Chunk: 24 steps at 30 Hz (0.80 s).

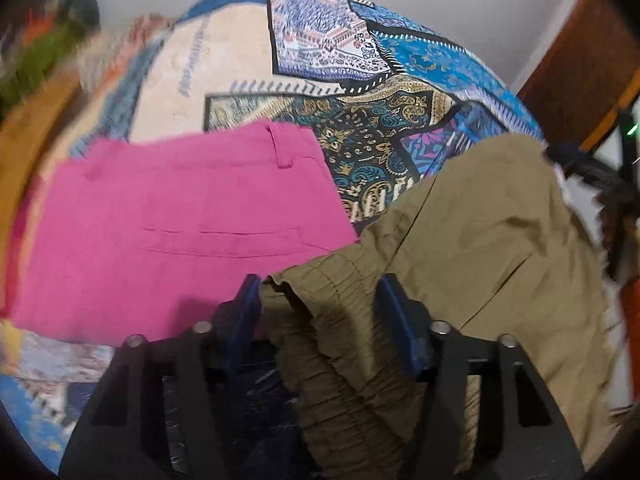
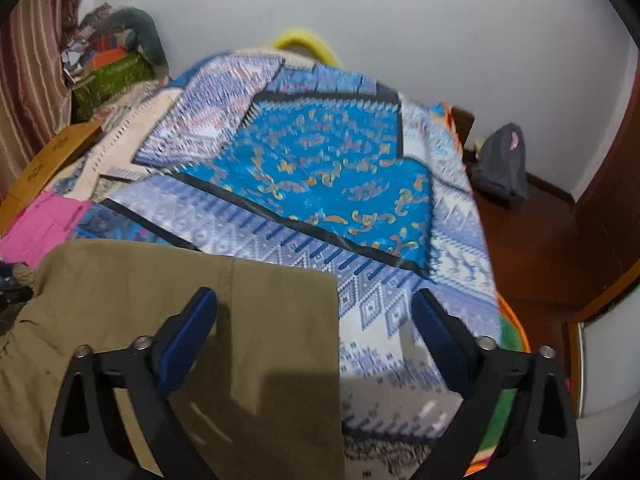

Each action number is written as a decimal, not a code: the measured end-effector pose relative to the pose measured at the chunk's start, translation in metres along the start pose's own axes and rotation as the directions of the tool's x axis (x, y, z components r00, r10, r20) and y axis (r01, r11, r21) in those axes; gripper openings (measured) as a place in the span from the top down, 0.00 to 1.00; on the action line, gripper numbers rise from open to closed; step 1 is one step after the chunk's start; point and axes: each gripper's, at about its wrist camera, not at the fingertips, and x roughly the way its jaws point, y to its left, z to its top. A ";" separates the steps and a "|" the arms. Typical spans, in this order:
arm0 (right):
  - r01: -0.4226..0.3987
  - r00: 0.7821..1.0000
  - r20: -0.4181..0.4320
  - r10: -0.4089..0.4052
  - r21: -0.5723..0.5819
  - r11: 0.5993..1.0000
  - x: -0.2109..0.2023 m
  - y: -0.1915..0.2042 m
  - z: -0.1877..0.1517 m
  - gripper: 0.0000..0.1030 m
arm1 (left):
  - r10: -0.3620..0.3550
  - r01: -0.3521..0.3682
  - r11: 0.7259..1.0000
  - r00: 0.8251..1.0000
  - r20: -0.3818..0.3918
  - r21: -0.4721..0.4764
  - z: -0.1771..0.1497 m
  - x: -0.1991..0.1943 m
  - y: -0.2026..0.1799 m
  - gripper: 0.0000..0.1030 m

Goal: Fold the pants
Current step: 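Lower both tools to the pants waistband and close both grippers on it, then lift the waistband with both grippers and fold it over toward the hem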

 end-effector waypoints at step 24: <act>0.036 0.988 0.151 -0.046 0.064 0.997 -0.071 0.007 0.046 0.95 | 0.147 -0.187 0.971 0.959 0.243 0.147 0.040 -0.080 -0.050 0.89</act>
